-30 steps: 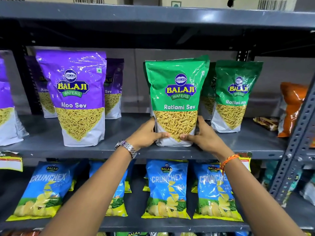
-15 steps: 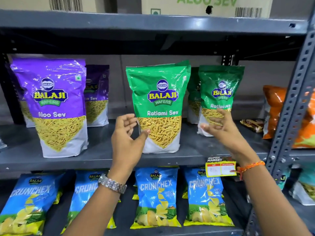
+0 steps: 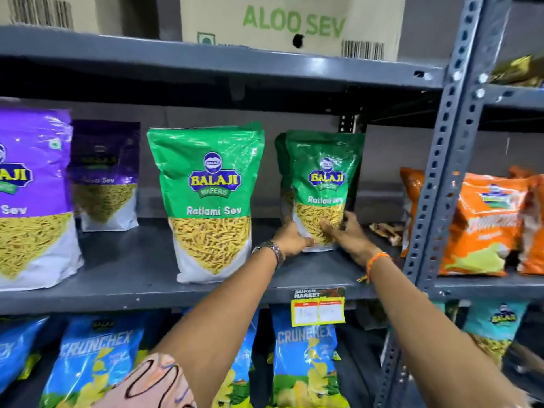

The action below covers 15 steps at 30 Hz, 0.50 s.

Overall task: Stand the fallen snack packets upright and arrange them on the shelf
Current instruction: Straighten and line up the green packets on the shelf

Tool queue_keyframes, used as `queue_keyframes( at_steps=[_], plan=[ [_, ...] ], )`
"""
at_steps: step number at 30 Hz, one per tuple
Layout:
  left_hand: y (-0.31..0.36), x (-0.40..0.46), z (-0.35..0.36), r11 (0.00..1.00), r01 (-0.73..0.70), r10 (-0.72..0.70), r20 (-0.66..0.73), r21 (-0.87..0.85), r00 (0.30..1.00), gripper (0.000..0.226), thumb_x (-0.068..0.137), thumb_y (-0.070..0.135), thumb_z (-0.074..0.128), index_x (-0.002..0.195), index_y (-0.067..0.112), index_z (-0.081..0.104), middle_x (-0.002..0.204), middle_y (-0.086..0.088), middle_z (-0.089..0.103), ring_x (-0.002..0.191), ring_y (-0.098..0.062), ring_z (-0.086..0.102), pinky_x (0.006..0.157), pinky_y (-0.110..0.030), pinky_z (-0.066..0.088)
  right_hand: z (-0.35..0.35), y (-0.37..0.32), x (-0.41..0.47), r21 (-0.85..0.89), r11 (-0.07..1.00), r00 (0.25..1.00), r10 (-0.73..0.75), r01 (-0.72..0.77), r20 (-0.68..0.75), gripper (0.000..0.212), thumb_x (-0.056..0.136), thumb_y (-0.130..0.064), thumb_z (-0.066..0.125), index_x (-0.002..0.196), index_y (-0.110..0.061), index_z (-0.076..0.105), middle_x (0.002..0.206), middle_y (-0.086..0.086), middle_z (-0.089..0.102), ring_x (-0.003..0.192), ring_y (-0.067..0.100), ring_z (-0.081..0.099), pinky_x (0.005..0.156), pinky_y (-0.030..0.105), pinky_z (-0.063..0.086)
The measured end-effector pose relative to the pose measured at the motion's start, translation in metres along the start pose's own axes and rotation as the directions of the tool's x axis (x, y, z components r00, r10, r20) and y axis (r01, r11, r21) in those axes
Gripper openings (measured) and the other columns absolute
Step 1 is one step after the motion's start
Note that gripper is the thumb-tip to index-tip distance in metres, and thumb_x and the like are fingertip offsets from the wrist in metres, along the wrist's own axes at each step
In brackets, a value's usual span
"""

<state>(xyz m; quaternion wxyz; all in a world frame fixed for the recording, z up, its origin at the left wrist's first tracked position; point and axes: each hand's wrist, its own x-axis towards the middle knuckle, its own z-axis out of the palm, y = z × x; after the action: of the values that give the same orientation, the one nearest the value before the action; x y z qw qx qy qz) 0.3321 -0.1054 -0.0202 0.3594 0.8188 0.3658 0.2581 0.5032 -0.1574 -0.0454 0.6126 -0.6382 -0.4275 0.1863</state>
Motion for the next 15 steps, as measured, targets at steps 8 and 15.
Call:
queue_keyframes(
  at_steps=[8,15],
  plan=[
    [-0.014,-0.019,0.017,0.98,-0.127,0.143,-0.101,0.154,0.984,0.073,0.087,0.033,0.078,0.142,0.004,0.041,0.142,-0.027,0.06,0.13,-0.044,0.058,0.099,-0.048,0.051,-0.021,-0.011,-0.056,-0.246,0.966,0.995,-0.095,0.084,-0.033,0.061,0.088,-0.033,0.074,0.132,-0.007,0.04,0.124,0.005,0.06,0.114,0.02,0.056,0.098,0.038,0.046],
    [-0.014,-0.047,0.029,0.967,-0.183,0.208,-0.133,0.179,0.969,0.068,0.086,0.036,0.077,0.139,0.008,0.044,0.134,-0.023,0.066,0.124,-0.042,0.06,0.094,-0.047,0.052,-0.037,-0.012,-0.086,-0.346,0.935,0.994,-0.103,0.082,-0.044,0.059,0.09,-0.037,0.071,0.13,-0.008,0.038,0.132,0.012,0.062,0.12,0.03,0.059,0.092,0.039,0.047]
  ],
)
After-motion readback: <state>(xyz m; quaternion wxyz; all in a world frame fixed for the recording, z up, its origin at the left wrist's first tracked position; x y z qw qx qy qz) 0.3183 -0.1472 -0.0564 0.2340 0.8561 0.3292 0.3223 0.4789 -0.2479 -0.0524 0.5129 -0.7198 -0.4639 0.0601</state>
